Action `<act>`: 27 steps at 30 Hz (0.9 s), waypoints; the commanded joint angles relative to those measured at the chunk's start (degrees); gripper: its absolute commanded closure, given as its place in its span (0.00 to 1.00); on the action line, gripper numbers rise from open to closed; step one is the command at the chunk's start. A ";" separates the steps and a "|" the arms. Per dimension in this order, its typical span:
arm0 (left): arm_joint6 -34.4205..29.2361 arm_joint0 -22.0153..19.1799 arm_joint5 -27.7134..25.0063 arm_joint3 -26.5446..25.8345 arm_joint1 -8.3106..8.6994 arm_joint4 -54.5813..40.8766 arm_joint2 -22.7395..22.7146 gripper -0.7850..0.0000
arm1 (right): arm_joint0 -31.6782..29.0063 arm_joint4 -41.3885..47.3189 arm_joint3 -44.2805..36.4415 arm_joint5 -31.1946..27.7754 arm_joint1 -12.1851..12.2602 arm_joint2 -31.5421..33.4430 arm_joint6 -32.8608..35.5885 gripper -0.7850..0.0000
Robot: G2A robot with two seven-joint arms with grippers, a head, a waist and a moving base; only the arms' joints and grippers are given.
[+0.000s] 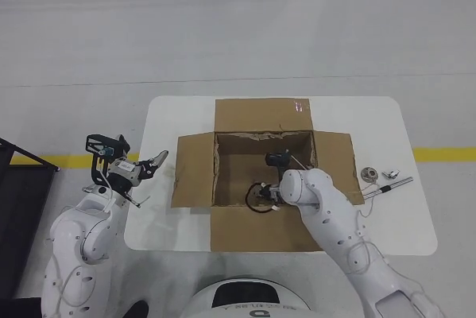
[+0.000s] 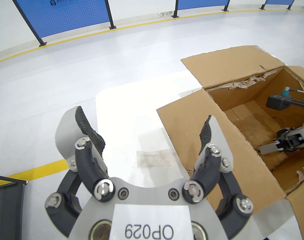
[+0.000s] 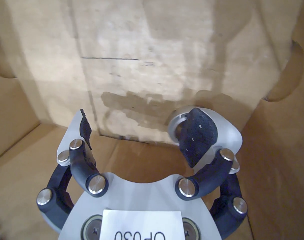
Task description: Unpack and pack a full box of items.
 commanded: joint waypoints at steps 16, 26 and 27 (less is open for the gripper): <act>0.00 0.00 0.00 0.00 0.00 0.00 0.00 0.00 | -10.84 4.71 -11.87 -5.21 2.42 10.21 -4.11 0.00; 0.00 0.00 0.00 0.00 0.00 0.00 0.00 0.00 | -0.85 3.32 -0.64 1.38 0.95 4.21 -0.59 0.01; 0.00 0.00 0.00 0.00 0.00 0.00 0.00 0.00 | 0.45 3.96 0.87 1.16 0.61 3.00 -0.36 0.03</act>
